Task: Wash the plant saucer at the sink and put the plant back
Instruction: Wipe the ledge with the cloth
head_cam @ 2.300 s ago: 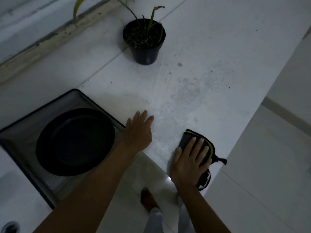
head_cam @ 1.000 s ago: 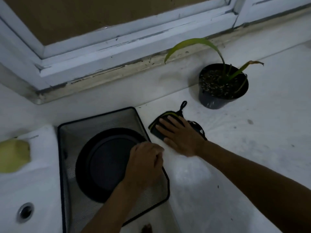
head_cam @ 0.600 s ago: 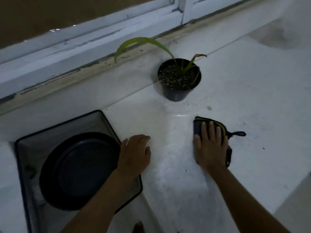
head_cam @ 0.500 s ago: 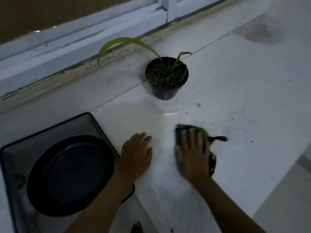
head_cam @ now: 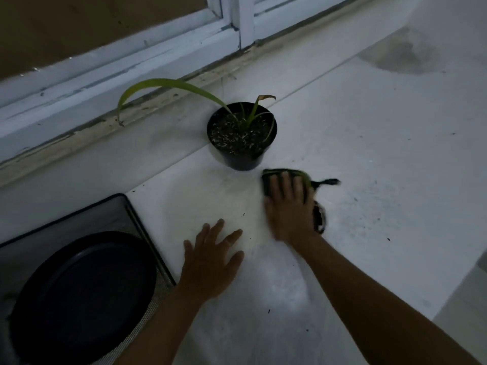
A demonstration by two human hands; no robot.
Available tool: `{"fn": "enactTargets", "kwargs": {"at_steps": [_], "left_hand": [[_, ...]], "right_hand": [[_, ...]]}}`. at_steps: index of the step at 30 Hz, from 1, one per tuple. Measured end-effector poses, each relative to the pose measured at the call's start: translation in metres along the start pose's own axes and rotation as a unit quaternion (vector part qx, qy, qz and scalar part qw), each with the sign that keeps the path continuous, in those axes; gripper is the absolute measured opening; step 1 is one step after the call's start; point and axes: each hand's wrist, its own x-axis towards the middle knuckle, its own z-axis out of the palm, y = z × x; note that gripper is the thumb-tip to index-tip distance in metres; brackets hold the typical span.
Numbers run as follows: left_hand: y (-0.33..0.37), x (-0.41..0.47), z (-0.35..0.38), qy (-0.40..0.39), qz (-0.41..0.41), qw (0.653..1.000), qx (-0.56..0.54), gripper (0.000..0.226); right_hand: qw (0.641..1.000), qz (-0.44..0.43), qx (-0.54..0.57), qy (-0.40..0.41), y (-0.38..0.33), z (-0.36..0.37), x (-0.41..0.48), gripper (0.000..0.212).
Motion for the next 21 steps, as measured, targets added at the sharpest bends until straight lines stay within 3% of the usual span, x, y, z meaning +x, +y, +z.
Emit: {"fn": "enactTargets", "kwargs": {"at_steps": [2,4,6,8,10,14,17,19,21], "left_hand": [[-0.003,0.005,-0.013,0.016,-0.031,0.991,-0.130,0.038],[-0.003,0.016,-0.033,0.066,-0.089,0.957,-0.270,0.025],[0.001,0.034,-0.056,0.099,-0.142,0.926,-0.336,0.014],[0.005,0.058,-0.076,0.114,-0.156,0.913,-0.360,0.023],[0.011,0.082,-0.093,0.129,-0.133,0.917,-0.354,0.050],[0.019,0.115,-0.117,0.169,-0.027,0.971,-0.166,0.089],[0.016,0.127,-0.120,0.147,0.035,0.985,-0.086,0.090],[0.013,0.132,-0.114,0.143,0.080,0.984,-0.069,0.079],[0.011,0.134,-0.107,0.187,0.126,0.970,-0.093,0.060]], "right_hand": [[0.989,-0.142,-0.021,-0.015,-0.020,0.004,-0.017,0.060],[0.970,-0.240,-0.015,-0.017,-0.014,0.008,-0.047,0.056],[0.955,-0.296,-0.012,-0.026,0.012,0.013,-0.077,0.054],[0.951,-0.309,-0.021,-0.024,0.047,0.014,-0.090,0.056],[0.961,-0.274,-0.029,-0.015,0.079,0.008,-0.086,0.057],[0.992,-0.119,-0.030,-0.030,0.111,-0.010,-0.049,0.063],[0.999,-0.025,-0.011,-0.024,0.101,-0.016,-0.027,0.068],[1.000,0.020,0.000,-0.017,0.090,-0.016,-0.019,0.071],[0.999,0.041,0.009,-0.011,0.083,-0.016,-0.015,0.072]]}}
